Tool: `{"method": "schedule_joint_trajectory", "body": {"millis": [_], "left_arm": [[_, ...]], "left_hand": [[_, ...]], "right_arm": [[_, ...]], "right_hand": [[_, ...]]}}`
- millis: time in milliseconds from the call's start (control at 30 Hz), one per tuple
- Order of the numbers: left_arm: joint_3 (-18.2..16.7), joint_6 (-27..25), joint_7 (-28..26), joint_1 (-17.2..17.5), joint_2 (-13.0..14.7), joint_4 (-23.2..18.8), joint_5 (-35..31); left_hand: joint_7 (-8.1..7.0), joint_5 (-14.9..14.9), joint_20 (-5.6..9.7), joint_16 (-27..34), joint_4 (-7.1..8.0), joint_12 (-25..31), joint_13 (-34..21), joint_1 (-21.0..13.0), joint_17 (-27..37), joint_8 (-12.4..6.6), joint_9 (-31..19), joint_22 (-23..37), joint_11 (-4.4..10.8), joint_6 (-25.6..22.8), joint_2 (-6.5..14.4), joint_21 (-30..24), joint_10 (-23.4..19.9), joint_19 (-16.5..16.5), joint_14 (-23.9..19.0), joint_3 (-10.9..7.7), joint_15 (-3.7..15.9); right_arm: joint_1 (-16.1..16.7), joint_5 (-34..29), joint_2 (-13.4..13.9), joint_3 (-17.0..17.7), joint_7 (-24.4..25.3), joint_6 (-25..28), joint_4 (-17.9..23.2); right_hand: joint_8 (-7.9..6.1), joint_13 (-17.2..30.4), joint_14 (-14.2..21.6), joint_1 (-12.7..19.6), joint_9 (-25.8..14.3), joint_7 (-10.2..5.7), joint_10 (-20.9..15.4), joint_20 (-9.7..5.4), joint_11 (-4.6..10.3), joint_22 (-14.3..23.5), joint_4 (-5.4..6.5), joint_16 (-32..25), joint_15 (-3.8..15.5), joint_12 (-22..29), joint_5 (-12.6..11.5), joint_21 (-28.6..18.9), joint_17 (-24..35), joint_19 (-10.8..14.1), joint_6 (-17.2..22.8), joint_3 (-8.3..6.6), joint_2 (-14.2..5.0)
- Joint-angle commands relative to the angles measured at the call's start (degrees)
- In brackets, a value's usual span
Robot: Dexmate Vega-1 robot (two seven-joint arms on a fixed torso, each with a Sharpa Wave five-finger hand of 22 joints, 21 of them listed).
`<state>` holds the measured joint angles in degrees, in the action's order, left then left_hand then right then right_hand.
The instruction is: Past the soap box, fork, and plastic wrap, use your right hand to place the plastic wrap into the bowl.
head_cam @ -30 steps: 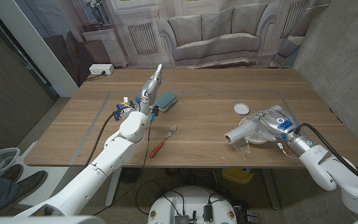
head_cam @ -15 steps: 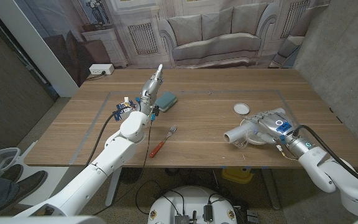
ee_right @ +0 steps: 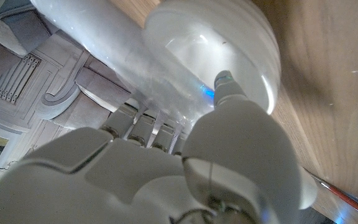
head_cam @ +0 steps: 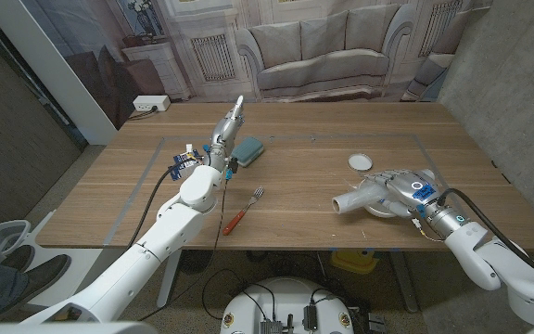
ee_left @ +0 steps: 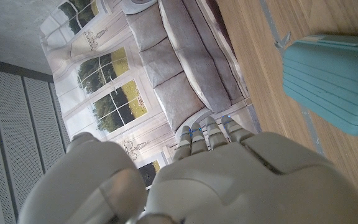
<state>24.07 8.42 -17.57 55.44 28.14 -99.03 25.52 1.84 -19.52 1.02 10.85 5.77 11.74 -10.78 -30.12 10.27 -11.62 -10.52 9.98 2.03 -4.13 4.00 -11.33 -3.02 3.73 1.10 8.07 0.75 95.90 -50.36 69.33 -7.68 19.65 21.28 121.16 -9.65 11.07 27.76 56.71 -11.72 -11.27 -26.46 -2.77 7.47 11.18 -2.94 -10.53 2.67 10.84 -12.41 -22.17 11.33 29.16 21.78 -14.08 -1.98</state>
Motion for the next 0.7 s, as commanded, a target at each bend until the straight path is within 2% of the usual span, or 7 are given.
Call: {"method": "schedule_joint_trajectory", "body": {"millis": [33,700], "left_arm": [[0.25,0.08,0.16,-0.54,-0.36,0.84,0.05],[0.53,0.69,1.12,-1.8,-1.06,3.1,0.62]], "left_hand": [[0.03,0.09,-0.17,-0.1,0.13,-0.12,-0.15,-0.36,0.21,0.17,-0.29,0.35,0.02,-0.48,0.25,-0.08,-0.3,0.39,0.16,0.53,0.13],[0.05,0.12,-0.29,-0.11,0.03,-0.11,-0.15,-0.62,0.2,0.18,-0.29,0.35,0.07,-0.48,0.35,-0.06,-0.3,0.47,0.18,0.71,0.13]], "right_arm": [[-0.02,0.62,0.91,0.29,1.23,0.79,0.35],[1.63,0.65,1.56,2.78,0.38,1.2,0.97]], "right_hand": [[-0.59,0.14,-0.99,-0.36,-0.07,0.17,0.43,-5.58,-0.09,0.01,-0.2,0.07,6.33,0.01,-0.44,0.16,0.16,-0.65,-0.59,0.05,0.17],[-0.91,0.16,-2.41,-1.0,-0.04,0.35,1.99,-4.84,-0.29,-0.06,-0.34,0.11,5.78,0.19,-0.61,0.87,0.14,-1.9,-1.66,0.41,0.59]]}}
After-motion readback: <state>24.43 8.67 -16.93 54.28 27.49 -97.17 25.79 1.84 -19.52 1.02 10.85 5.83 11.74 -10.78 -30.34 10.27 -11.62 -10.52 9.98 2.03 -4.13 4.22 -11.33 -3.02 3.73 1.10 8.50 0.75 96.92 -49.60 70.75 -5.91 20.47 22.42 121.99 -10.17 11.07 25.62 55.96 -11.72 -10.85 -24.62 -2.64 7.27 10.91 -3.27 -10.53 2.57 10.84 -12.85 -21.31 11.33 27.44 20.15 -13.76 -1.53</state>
